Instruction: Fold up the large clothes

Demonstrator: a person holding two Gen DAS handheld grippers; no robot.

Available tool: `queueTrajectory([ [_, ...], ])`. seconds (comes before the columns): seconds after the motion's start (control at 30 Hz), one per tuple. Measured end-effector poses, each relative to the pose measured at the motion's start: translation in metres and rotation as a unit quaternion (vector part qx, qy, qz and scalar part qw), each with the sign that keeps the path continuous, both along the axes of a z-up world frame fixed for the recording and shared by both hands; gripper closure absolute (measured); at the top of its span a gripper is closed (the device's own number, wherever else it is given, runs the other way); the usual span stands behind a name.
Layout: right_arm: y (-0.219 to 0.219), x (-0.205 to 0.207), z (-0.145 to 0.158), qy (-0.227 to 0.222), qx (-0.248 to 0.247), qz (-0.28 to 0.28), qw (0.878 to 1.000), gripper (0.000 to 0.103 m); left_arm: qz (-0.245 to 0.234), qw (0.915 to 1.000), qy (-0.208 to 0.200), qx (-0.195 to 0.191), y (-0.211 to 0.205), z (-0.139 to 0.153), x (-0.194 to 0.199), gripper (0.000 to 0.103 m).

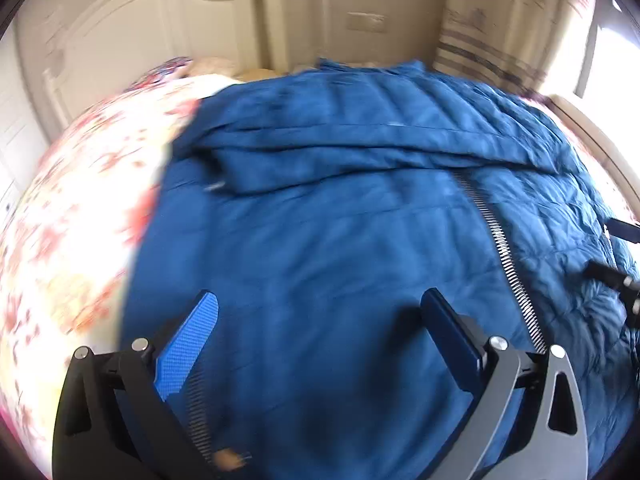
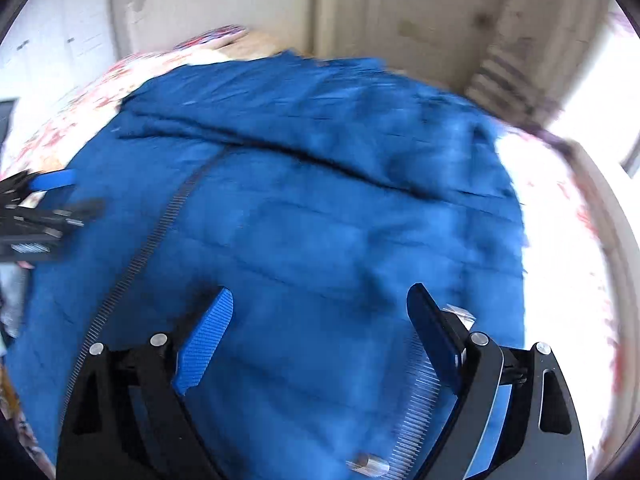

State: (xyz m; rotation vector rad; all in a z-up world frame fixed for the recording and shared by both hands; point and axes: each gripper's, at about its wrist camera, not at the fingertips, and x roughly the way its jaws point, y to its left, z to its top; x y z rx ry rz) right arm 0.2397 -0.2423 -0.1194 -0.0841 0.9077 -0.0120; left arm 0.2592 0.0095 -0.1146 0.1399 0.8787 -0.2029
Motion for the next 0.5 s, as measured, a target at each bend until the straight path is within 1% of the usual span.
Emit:
queueTrajectory([
  [0.03, -0.014, -0.001, -0.005, 0.007, 0.006, -0.014, 1.000, 0.019, 0.019, 0.9998, 0.007, -0.002, 0.017, -0.004, 0.000, 0.002],
  [0.07, -0.026, -0.003, -0.012, 0.012, 0.026, -0.021, 0.999, 0.018, 0.030, 0.9993, 0.020, -0.014, 0.031, -0.008, 0.011, 0.002],
  [0.1, -0.038, -0.006, -0.015, 0.003, 0.067, -0.021, 0.998, 0.018, 0.040, 0.9976, 0.037, -0.043, 0.043, -0.011, 0.013, 0.002],
  [0.13, -0.039, -0.007, -0.015, 0.001, 0.074, -0.024, 0.997, 0.018, 0.047, 0.9955, 0.044, -0.070, 0.055, -0.011, 0.015, 0.002],
  [0.17, -0.038, -0.007, -0.014, 0.003, 0.067, -0.026, 0.997, 0.018, 0.050, 0.9951, 0.046, -0.071, 0.059, -0.011, 0.016, 0.002],
  [0.2, -0.031, -0.005, -0.014, 0.006, 0.047, -0.027, 0.999, 0.019, 0.051, 0.9952, 0.049, -0.068, 0.060, -0.011, 0.017, 0.002],
  [0.27, -0.019, -0.008, -0.007, 0.002, 0.020, -0.034, 0.999, 0.019, 0.060, 0.9966, 0.039, -0.040, 0.056, -0.007, 0.013, 0.003],
  [0.3, -0.010, -0.014, 0.000, -0.007, 0.022, -0.026, 0.999, 0.019, 0.067, 0.9973, 0.022, -0.019, 0.053, -0.001, 0.005, 0.004],
  [0.37, 0.004, -0.029, 0.015, -0.030, 0.029, 0.008, 0.999, 0.019, 0.049, 0.9982, 0.006, -0.035, 0.046, 0.010, -0.013, 0.004],
  [0.4, 0.016, -0.035, 0.019, -0.032, 0.027, 0.031, 0.999, 0.019, 0.036, 0.9985, 0.002, -0.041, 0.041, 0.014, -0.021, 0.003],
  [0.5, 0.057, -0.050, 0.017, -0.023, 0.010, 0.090, 0.996, 0.019, -0.029, 0.9994, -0.011, -0.016, 0.006, 0.021, -0.054, 0.002],
])
